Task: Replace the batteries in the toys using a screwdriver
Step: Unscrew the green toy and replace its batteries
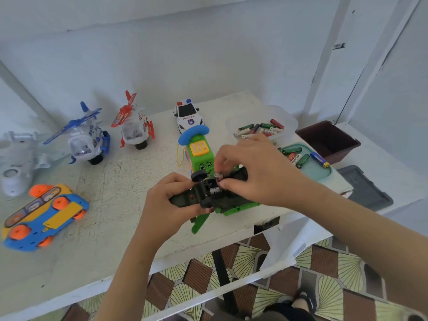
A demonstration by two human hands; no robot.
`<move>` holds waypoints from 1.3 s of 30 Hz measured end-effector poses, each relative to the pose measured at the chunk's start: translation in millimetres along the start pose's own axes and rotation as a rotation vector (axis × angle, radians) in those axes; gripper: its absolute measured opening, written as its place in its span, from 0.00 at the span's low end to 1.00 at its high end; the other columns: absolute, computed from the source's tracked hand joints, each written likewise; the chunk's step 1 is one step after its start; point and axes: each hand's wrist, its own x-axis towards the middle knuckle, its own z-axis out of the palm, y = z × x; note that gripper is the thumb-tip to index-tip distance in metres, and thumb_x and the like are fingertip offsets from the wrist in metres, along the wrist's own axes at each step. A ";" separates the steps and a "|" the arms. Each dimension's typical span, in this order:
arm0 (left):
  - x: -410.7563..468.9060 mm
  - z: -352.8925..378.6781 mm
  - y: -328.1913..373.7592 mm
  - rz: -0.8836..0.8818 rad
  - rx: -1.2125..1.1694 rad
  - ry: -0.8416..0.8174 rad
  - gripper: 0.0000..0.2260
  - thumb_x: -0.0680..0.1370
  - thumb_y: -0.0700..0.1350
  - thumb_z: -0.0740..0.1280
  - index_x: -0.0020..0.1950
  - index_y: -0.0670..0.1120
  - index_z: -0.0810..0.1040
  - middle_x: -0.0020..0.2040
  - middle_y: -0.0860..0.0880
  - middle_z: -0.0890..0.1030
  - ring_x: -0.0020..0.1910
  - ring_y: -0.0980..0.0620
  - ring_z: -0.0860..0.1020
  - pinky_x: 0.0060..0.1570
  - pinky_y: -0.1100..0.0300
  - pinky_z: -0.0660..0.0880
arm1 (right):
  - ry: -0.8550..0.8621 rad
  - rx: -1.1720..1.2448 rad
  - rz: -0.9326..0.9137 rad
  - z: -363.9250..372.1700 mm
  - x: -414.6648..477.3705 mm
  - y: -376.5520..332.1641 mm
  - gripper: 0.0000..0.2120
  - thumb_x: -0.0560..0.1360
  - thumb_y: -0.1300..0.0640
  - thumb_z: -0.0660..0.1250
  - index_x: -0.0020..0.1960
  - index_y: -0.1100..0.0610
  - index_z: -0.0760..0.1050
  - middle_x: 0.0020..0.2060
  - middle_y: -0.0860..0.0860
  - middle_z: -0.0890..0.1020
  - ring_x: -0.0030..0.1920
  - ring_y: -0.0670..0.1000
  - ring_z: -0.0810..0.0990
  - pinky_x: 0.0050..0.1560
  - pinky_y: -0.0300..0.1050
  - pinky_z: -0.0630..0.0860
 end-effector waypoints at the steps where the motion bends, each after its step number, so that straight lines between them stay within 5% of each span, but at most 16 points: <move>1: 0.3 -0.8 -1.3 -0.003 0.007 -0.007 0.16 0.57 0.41 0.80 0.42 0.54 0.85 0.41 0.50 0.78 0.31 0.52 0.79 0.27 0.65 0.75 | -0.024 -0.049 -0.022 2.9 -0.1 1.3 0.08 0.71 0.53 0.72 0.48 0.47 0.74 0.39 0.41 0.82 0.44 0.42 0.75 0.59 0.44 0.60; 5: 0.2 -2.9 -3.6 -0.009 0.018 -0.030 0.17 0.58 0.38 0.80 0.43 0.52 0.85 0.40 0.53 0.78 0.30 0.54 0.78 0.27 0.64 0.76 | -0.078 -0.093 -0.077 4.4 1.2 2.5 0.05 0.73 0.52 0.70 0.49 0.47 0.78 0.39 0.40 0.82 0.42 0.41 0.70 0.54 0.41 0.57; 15: 0.0 -2.8 -7.9 0.052 0.059 -0.009 0.19 0.55 0.53 0.84 0.43 0.62 0.85 0.41 0.55 0.78 0.35 0.58 0.77 0.31 0.62 0.78 | 0.003 -0.140 -0.172 20.5 -13.4 -2.8 0.08 0.71 0.56 0.68 0.46 0.48 0.84 0.37 0.42 0.84 0.38 0.48 0.77 0.48 0.49 0.67; 17: -0.3 -1.6 -7.4 0.074 0.095 0.000 0.17 0.55 0.55 0.80 0.42 0.65 0.84 0.41 0.56 0.78 0.38 0.60 0.76 0.35 0.66 0.76 | 0.040 -0.134 -0.159 24.4 -19.8 -3.6 0.10 0.70 0.57 0.68 0.47 0.48 0.85 0.38 0.43 0.84 0.39 0.49 0.78 0.51 0.52 0.69; 22: -2.6 3.5 -5.3 0.065 0.065 -0.010 0.22 0.59 0.32 0.81 0.44 0.54 0.84 0.40 0.51 0.76 0.36 0.61 0.76 0.29 0.70 0.73 | 0.167 -0.183 -0.077 36.7 -38.8 -5.0 0.11 0.70 0.55 0.66 0.48 0.45 0.84 0.42 0.39 0.84 0.45 0.47 0.78 0.69 0.65 0.55; 25: -4.5 2.5 -8.6 0.075 0.063 -0.016 0.22 0.58 0.35 0.81 0.46 0.54 0.84 0.41 0.53 0.77 0.37 0.61 0.76 0.29 0.67 0.75 | 0.188 -0.240 -0.086 40.6 -49.3 -8.4 0.12 0.70 0.56 0.67 0.49 0.46 0.84 0.44 0.39 0.85 0.47 0.48 0.79 0.69 0.72 0.51; 29: -6.7 1.8 -8.2 0.073 0.077 -0.014 0.21 0.58 0.36 0.81 0.46 0.54 0.85 0.41 0.54 0.77 0.37 0.61 0.76 0.30 0.68 0.75 | 0.163 -0.138 -0.103 30.1 -47.6 -9.2 0.13 0.71 0.54 0.62 0.49 0.48 0.84 0.48 0.41 0.85 0.55 0.46 0.77 0.72 0.65 0.50; 31: -7.1 0.8 -8.0 0.048 0.037 -0.004 0.20 0.58 0.38 0.81 0.45 0.55 0.86 0.40 0.55 0.78 0.37 0.60 0.76 0.31 0.66 0.76 | 0.215 0.048 -0.036 17.0 -40.1 -3.0 0.16 0.72 0.55 0.59 0.52 0.51 0.83 0.50 0.43 0.84 0.55 0.42 0.75 0.70 0.54 0.58; 35: -8.3 -1.4 -7.5 0.026 0.044 -0.001 0.18 0.57 0.47 0.79 0.45 0.59 0.86 0.41 0.59 0.78 0.40 0.57 0.77 0.36 0.56 0.80 | 0.372 0.168 0.368 -5.9 -21.6 33.9 0.11 0.77 0.59 0.61 0.49 0.53 0.83 0.41 0.36 0.80 0.41 0.40 0.76 0.49 0.37 0.73; 39: -6.8 2.1 -3.0 0.037 0.039 -0.007 0.19 0.59 0.36 0.80 0.44 0.54 0.84 0.39 0.60 0.78 0.38 0.62 0.77 0.32 0.72 0.73 | 0.076 -0.175 0.746 4.7 -16.9 94.7 0.12 0.77 0.55 0.60 0.49 0.59 0.80 0.45 0.54 0.82 0.47 0.55 0.78 0.51 0.47 0.72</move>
